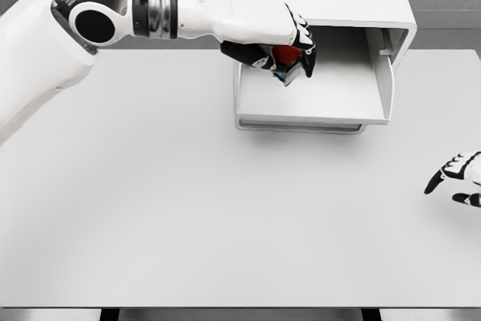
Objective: Slide open multi-storey tabletop storage cabinets and put open load switch and slide close multi-storey tabletop storage cabinets
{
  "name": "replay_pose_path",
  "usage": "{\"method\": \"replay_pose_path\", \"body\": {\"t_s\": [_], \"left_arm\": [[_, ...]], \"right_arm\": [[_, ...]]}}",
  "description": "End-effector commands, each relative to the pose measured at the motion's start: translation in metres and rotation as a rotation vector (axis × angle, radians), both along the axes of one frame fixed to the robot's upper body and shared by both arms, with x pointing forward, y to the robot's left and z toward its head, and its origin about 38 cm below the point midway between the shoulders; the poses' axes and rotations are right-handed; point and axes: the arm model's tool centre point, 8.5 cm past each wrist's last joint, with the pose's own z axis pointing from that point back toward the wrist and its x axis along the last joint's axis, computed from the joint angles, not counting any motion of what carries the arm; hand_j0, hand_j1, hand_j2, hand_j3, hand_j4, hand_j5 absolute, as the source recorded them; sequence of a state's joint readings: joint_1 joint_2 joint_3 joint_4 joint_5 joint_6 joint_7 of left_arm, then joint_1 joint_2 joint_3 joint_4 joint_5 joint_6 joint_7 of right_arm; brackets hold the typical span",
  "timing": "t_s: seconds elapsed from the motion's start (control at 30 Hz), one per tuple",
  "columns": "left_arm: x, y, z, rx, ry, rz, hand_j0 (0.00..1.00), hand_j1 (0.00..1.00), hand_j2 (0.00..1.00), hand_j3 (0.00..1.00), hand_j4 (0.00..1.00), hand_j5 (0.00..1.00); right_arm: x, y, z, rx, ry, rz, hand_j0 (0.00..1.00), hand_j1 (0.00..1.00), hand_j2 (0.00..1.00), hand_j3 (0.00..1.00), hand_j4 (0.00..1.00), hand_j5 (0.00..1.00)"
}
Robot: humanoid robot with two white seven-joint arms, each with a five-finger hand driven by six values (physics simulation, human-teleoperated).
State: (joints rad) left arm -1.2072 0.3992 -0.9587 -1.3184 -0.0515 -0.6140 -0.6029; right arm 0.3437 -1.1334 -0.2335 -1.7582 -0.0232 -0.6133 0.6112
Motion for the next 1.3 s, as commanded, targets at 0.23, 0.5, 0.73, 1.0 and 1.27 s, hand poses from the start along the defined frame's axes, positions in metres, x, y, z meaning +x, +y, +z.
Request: {"method": "replay_pose_path", "body": {"t_s": [0.23,0.5,0.73,1.0,1.27], "left_arm": [[0.0,-0.002,0.001,-0.013,0.007,-0.001,1.0,1.0,1.0,1.0,1.0,1.0],[0.001,-0.006,0.005,-0.012,-0.003,-0.005,1.0,1.0,1.0,1.0,1.0,1.0],[0.017,-0.014,0.029,-0.012,-0.046,0.035,1.0,1.0,1.0,1.0,1.0,1.0],[-0.034,0.03,0.074,-0.04,-0.144,-0.054,1.0,1.0,1.0,1.0,1.0,1.0],[-0.042,0.16,0.076,-0.001,-0.112,0.184,1.0,1.0,1.0,1.0,1.0,1.0]], "right_arm": [[0.014,0.031,-0.013,0.021,0.034,0.094,0.6,0.6,0.6,0.6,0.6,0.6],[0.015,0.035,-0.017,0.019,0.045,0.108,0.6,0.6,0.6,0.6,0.6,0.6],[0.015,0.037,-0.018,0.019,0.049,0.115,0.6,0.6,0.6,0.6,0.6,0.6],[0.026,0.054,-0.015,0.024,0.035,0.164,0.6,0.6,0.6,0.6,0.6,0.6],[0.035,0.066,-0.011,0.026,0.018,0.202,0.6,0.6,0.6,0.6,0.6,0.6]]}}
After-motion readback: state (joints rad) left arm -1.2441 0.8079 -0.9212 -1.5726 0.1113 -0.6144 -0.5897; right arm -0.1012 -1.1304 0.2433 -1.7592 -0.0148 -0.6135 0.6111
